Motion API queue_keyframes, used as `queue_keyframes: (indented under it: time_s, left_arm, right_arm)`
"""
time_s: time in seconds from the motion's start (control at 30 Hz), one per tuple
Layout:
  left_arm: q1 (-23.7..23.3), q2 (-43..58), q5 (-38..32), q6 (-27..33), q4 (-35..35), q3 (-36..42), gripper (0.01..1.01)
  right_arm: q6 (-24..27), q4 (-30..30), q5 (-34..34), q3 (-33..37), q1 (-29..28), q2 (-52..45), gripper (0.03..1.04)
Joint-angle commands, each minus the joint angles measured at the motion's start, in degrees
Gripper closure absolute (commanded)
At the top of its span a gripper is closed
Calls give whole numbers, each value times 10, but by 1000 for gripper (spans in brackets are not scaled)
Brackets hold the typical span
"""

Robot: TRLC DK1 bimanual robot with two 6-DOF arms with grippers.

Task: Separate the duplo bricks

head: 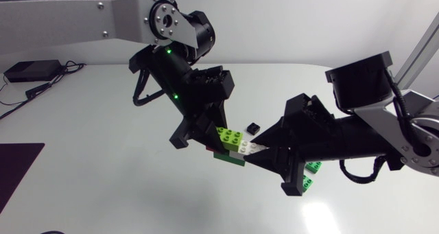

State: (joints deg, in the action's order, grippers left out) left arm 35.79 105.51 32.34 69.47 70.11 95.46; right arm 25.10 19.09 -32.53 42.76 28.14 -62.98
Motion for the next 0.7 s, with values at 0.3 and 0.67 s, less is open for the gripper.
queue_keyframes:
  time_s: [0.3,0.67]
  left_arm:
    - [11,-15,4,9,5,-2,839]
    - [17,-15,4,8,17,13,515]
  right_arm:
    - [10,-7,1,-18,-1,-14,754]
    - [14,-7,0,-28,-2,-7,759]
